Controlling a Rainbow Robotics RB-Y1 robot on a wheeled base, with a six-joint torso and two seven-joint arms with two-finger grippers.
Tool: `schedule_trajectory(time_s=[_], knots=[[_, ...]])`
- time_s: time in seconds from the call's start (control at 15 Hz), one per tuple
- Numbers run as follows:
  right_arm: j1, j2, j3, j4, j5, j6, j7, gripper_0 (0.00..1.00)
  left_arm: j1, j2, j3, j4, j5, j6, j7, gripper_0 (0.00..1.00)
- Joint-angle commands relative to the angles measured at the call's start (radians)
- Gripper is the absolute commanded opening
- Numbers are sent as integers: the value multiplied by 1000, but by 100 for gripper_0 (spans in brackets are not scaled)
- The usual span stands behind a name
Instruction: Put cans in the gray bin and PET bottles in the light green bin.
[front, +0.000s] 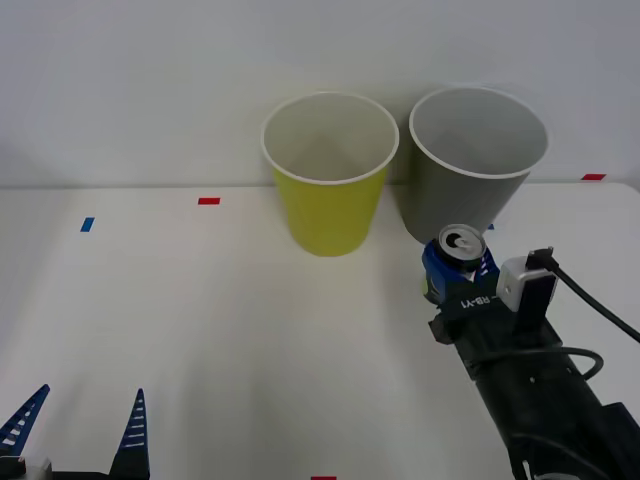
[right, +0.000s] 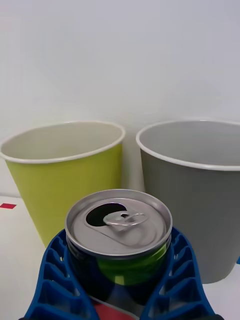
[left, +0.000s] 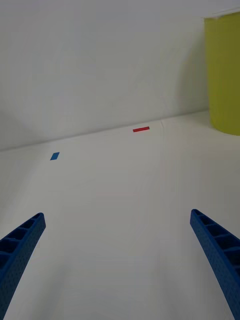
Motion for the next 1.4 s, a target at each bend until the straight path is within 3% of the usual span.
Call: schedule_trajectory(time_s=[0.07, 0.2, 0.33, 0.53, 0.73, 0.87, 1.2, 1.4], knots=[[-13, 22, -20, -90, 17, 106, -56, 0, 0, 0, 0, 0, 0, 0, 0, 100], [-34, 25, -15, -155, 123, 199, -159, 0, 0, 0, 0, 0, 0, 0, 0, 100], [-59, 19, 8, -279, 296, 402, -317, 0, 0, 0, 0, 0, 0, 0, 0, 100], [-106, -16, 78, -292, 506, 573, -523, 0, 0, 0, 0, 0, 0, 0, 0, 100], [-174, -25, 57, -292, 483, 713, -573, 0, 0, 0, 0, 0, 0, 0, 0, 100], [-198, -22, 21, -292, 445, 728, -564, 0, 0, 0, 0, 0, 0, 0, 0, 100], [-230, -18, 15, -292, 456, 744, -570, 0, 0, 0, 0, 0, 0, 0, 0, 100], [-344, 2, 8, -292, 445, 923, -557, 0, 0, 0, 0, 0, 0, 0, 0, 100]])
